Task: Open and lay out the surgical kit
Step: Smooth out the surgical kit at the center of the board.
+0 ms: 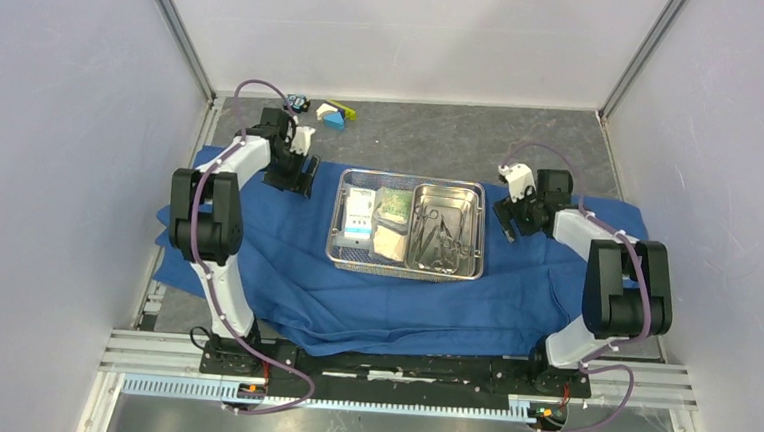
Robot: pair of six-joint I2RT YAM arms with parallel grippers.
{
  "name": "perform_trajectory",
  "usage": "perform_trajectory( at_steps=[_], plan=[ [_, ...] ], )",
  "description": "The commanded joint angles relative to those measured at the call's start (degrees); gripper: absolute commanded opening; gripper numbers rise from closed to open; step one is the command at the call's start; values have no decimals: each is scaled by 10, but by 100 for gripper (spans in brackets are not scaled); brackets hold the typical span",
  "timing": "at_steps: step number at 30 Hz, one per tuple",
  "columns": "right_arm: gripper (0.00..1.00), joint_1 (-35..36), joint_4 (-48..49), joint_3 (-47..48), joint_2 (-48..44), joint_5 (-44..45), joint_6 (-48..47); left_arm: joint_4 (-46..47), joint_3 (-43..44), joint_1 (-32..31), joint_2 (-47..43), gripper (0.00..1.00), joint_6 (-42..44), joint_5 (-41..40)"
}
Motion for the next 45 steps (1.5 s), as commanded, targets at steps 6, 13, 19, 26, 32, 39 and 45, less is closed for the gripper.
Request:
perform_trajectory(
  at_steps=[6, 13, 19, 26, 32, 39, 45],
  plan=[
    [81, -2, 0, 70, 70, 37, -2, -39, 93, 6, 85, 72, 15, -69],
    [78, -11, -31, 111, 142, 36, 10, -56, 119, 7, 124, 69, 29, -87],
    [75, -19, -40, 133, 179, 83, -4, -75, 159, 13, 166, 68, 46, -119],
    [73, -19, -45, 162, 209, 82, -8, -93, 228, 24, 215, 65, 37, -110],
    [76, -44, -50, 194, 144, -1, 27, -74, 239, 47, 164, 70, -3, -38],
    [78, -64, -55, 177, 14, -114, 57, -15, 150, 62, 1, 73, -51, 79],
    [81, -45, -73, 113, -47, -212, 57, -11, 46, 19, -94, 71, -71, 176]
  ],
)
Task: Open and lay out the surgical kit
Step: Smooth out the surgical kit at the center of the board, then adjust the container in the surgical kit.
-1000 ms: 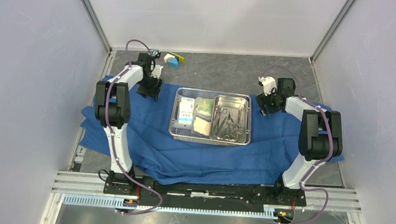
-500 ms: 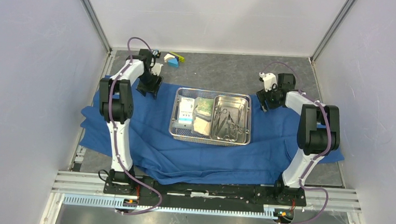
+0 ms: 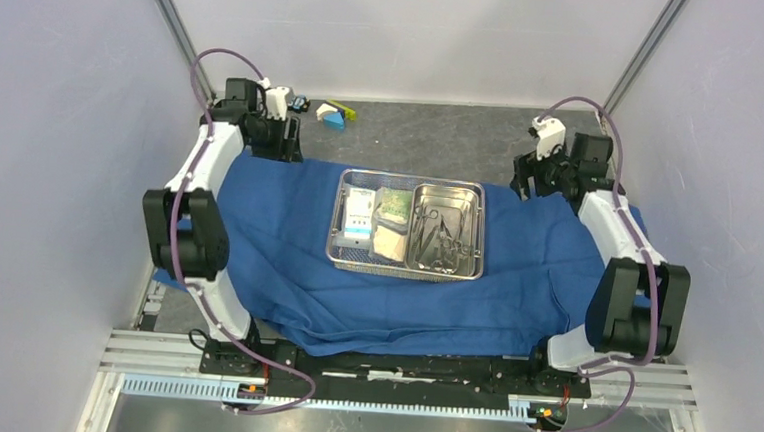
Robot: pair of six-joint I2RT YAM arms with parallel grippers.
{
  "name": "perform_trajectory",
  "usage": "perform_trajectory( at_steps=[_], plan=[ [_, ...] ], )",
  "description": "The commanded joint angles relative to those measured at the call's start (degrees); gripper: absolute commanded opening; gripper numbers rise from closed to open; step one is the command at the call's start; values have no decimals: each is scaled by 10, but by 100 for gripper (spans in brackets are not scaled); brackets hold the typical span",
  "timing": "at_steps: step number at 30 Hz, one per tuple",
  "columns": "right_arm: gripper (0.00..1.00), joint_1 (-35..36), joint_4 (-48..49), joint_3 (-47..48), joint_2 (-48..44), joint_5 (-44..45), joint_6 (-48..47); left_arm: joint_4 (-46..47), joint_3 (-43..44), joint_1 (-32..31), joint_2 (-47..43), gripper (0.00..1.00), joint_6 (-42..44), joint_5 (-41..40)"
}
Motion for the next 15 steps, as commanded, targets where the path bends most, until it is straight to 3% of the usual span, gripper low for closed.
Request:
perform_trajectory(
  at_steps=[1, 15],
  plan=[
    [81, 23, -15, -54, -31, -95, 2, 29, -71, -54, -69, 70, -33, 105],
    [70, 52, -13, -132, -7, -172, -17, 44, -145, -91, -10, 60, -93, 187]
  ],
)
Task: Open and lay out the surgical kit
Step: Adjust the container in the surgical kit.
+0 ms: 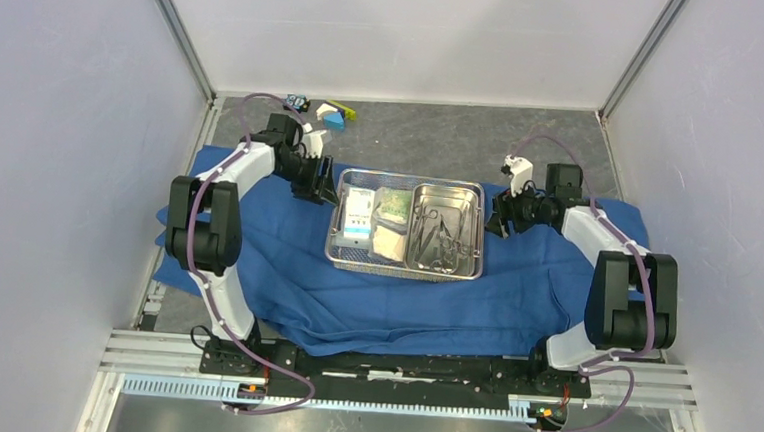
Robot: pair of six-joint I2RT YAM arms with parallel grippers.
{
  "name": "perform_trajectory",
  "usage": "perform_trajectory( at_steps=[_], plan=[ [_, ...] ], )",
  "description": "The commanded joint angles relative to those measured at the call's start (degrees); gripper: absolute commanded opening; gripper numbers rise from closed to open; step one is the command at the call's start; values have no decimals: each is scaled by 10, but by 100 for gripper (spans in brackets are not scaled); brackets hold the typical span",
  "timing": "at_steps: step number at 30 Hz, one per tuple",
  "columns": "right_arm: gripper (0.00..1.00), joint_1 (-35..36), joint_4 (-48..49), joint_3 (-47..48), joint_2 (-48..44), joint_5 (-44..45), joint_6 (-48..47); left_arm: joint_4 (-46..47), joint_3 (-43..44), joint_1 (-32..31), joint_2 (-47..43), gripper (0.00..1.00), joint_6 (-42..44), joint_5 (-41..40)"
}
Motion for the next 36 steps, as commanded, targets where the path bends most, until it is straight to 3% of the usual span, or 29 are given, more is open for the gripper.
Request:
perform_trajectory(
  at_steps=[1, 8, 17, 24, 36],
  plan=[
    [69, 4, 9, -10, 5, -45, -7, 23, -13, 0, -5, 59, -31, 42],
    [67, 20, 5, 1, 11, -62, -8, 33, -38, 0, -8, 52, -32, 51],
    [67, 12, 15, 31, -56, 24, 2, 46, -47, 0, -16, 47, -34, 33],
    [67, 12, 3, 31, -65, -21, 16, 46, -44, 0, -26, 49, -32, 29],
    [67, 34, 19, -13, 15, -61, 24, 56, -56, 0, -23, 44, -34, 29]
  ],
)
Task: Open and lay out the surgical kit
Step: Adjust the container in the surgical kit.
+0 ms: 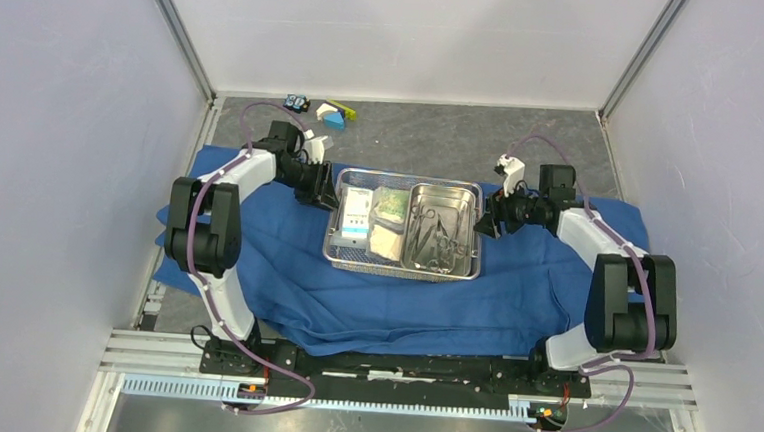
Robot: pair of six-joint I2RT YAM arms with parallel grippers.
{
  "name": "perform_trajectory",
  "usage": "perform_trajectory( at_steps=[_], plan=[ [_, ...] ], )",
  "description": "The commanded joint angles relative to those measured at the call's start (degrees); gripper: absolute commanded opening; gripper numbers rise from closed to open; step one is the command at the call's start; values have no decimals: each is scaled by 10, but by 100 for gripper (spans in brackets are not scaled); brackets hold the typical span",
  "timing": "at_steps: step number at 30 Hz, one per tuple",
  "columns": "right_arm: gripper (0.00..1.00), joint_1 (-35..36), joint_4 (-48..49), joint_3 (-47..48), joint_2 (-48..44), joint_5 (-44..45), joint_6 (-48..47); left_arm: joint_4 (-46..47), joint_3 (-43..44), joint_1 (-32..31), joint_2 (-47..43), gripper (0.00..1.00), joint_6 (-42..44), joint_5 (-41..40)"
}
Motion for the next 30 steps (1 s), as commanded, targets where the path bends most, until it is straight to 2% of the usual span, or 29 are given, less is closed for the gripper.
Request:
perform_trajectory(
  at_steps=[1, 8, 11, 15, 20, 22, 26, 30],
  plan=[
    [67, 13, 2, 4, 29, -11, 1, 17, -11, 0, -18, 44, -11, -11],
    [62, 15, 3, 2, 62, -11, 0, 23, -22, 0, -15, 39, -11, -11],
    [56, 16, 4, 4, 77, -14, 2, 27, -26, 0, -11, 33, -11, -10],
    [39, 14, -2, 21, 93, -9, 2, 31, -24, 0, 0, 23, -11, -6],
    [15, 13, -4, 33, 105, 8, 2, 38, -3, -1, 25, 3, -37, 2],
    [11, 11, -3, 36, 107, 11, 2, 38, 11, -4, 41, 2, -41, 2],
    [6, 8, -2, 39, 106, 25, 2, 38, 41, -11, 72, 2, -46, -2],
    [9, -3, -3, 40, 92, 33, -5, 24, 60, -12, 86, 2, -45, -4]
  ],
)
